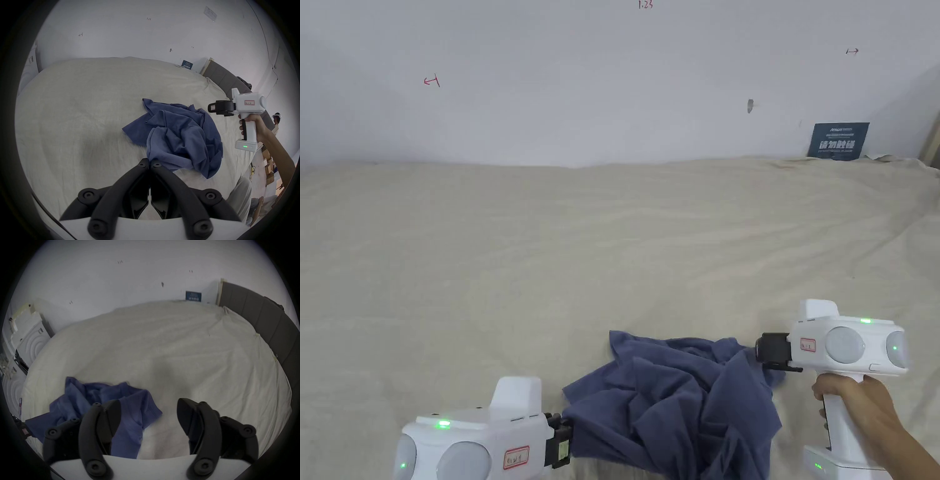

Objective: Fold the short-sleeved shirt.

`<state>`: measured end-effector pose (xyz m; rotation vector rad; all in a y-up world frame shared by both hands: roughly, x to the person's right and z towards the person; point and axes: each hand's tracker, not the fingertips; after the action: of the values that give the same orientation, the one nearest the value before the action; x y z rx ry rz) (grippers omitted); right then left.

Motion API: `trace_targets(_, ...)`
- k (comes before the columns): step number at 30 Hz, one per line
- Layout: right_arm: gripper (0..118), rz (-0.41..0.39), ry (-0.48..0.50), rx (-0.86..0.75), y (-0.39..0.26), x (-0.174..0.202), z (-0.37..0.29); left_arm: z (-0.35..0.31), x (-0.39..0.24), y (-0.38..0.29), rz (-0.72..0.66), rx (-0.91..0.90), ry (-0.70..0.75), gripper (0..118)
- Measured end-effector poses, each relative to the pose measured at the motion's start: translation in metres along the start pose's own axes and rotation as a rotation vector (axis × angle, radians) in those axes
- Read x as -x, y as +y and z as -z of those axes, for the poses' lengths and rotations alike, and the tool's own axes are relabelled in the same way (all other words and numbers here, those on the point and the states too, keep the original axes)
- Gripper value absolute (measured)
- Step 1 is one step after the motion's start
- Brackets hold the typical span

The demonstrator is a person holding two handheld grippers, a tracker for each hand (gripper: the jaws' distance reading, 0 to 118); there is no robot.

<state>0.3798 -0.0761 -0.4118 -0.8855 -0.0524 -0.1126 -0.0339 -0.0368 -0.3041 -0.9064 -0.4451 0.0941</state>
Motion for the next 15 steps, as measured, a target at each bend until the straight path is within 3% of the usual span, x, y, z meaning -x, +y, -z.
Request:
trace_targets(4, 85, -0.016, -0.055, 0.03, -0.003, 0.001, 0.015, 0.002, 0.004, -0.001, -0.018, 0.006, -0.007, 0)
trace_targets(10, 81, -0.054, -0.059, 0.095, -0.009, 0.003, 0.038, 0.004, 0.004, -0.001, -0.02, 0.009, -0.003, 0)
trace_targets(12, 55, -0.068, -0.057, 0.104, -0.012, 0.001, 0.045, 0.005, 0.005, -0.001, -0.025, 0.008, -0.004, 0)
trace_targets(13, 35, -0.068, -0.053, 0.103, -0.013, 0.002, 0.046, 0.005, 0.005, -0.002, -0.026, 0.007, -0.005, 0)
trace_targets(14, 8, -0.074, -0.036, 0.096, -0.014, 0.002, 0.044, 0.005, 0.005, -0.002, -0.026, 0.006, -0.003, 0)
trace_targets(15, 5, -0.075, -0.018, 0.076, -0.014, 0.003, 0.041, 0.004, 0.005, -0.002, -0.027, 0.006, -0.004, 0)
